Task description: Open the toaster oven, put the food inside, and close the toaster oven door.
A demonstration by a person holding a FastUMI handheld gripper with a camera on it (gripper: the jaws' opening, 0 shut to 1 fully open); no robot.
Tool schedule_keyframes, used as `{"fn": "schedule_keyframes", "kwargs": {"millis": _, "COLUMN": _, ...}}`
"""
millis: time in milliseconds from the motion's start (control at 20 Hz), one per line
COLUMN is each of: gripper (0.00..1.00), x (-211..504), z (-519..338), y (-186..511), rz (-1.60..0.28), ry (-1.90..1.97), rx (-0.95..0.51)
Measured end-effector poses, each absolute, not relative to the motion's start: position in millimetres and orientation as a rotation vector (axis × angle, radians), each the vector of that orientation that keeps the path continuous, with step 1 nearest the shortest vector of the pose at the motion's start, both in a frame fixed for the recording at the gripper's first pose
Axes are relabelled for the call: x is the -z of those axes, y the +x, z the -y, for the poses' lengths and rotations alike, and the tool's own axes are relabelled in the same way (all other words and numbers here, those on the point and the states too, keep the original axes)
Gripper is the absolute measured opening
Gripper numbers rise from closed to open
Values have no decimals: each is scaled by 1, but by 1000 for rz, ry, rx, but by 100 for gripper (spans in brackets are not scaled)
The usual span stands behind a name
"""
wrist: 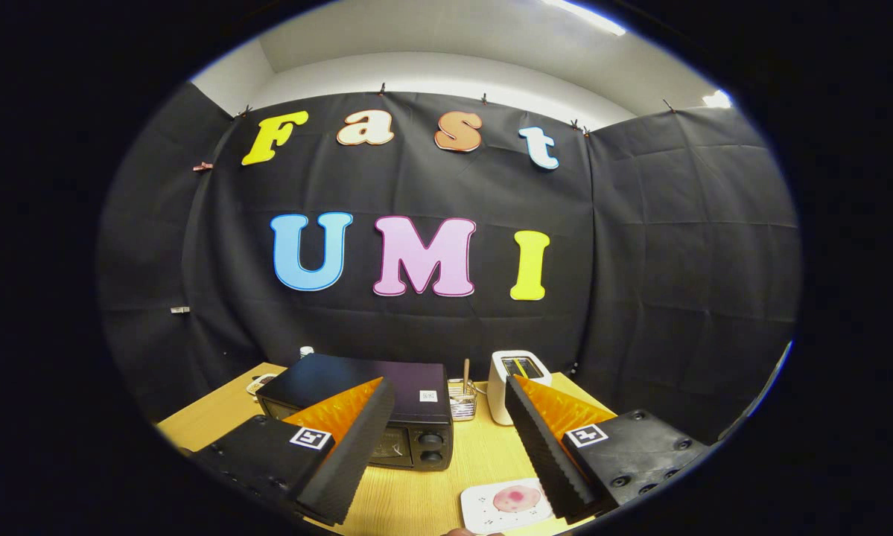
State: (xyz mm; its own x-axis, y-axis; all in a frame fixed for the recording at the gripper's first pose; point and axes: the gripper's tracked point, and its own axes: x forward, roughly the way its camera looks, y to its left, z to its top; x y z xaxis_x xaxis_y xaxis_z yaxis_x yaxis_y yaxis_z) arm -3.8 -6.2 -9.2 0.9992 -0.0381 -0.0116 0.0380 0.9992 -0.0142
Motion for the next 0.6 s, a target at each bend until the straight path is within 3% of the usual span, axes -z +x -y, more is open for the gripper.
{"fn": "schedule_keyframes", "kwargs": {"millis": 600, "gripper": 98, "x": 26, "z": 5, "y": 3, "rz": -68, "ry": -11, "rx": 49}}
